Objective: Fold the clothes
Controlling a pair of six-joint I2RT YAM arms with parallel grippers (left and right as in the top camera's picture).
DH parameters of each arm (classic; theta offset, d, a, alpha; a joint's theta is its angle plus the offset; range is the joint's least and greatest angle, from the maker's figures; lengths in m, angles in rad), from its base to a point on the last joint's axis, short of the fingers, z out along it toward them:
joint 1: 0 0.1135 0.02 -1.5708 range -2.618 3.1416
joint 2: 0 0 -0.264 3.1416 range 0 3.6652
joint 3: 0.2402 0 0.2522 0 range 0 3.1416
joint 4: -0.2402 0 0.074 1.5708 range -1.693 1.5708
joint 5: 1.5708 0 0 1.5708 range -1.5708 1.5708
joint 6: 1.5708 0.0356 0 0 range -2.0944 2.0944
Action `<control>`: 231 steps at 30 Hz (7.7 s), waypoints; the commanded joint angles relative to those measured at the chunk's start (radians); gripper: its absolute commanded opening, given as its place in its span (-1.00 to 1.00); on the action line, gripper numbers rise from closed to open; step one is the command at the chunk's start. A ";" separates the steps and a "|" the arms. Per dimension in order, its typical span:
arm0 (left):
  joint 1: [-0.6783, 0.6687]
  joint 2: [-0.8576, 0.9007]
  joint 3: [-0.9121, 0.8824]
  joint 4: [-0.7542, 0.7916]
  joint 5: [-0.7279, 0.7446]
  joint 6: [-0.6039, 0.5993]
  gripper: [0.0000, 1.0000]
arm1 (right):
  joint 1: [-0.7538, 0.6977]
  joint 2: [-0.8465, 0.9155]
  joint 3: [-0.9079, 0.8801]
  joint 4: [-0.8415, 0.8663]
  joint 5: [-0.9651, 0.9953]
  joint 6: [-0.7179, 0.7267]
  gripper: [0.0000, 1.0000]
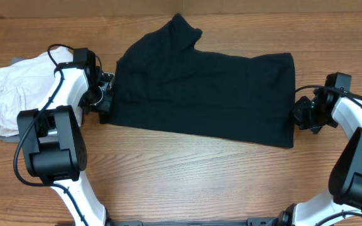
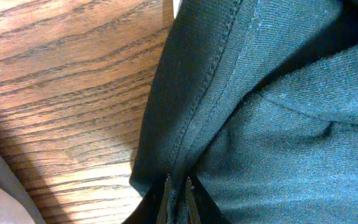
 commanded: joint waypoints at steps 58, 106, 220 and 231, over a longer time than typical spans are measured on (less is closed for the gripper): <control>-0.053 -0.332 0.460 -0.536 0.123 -0.233 0.43 | -0.087 -0.310 0.041 -0.254 -0.296 -0.060 0.36; -0.118 -0.059 -0.347 0.160 -0.001 -0.583 -0.92 | -0.074 0.023 -0.193 -0.021 0.060 0.227 -0.92; -0.195 0.047 0.300 -0.044 0.263 -0.316 0.64 | 0.089 0.296 0.211 0.531 -0.219 -0.021 0.14; -0.195 0.047 0.300 -0.065 0.262 -0.316 0.63 | 0.073 0.272 0.232 0.491 -0.211 -0.037 -0.92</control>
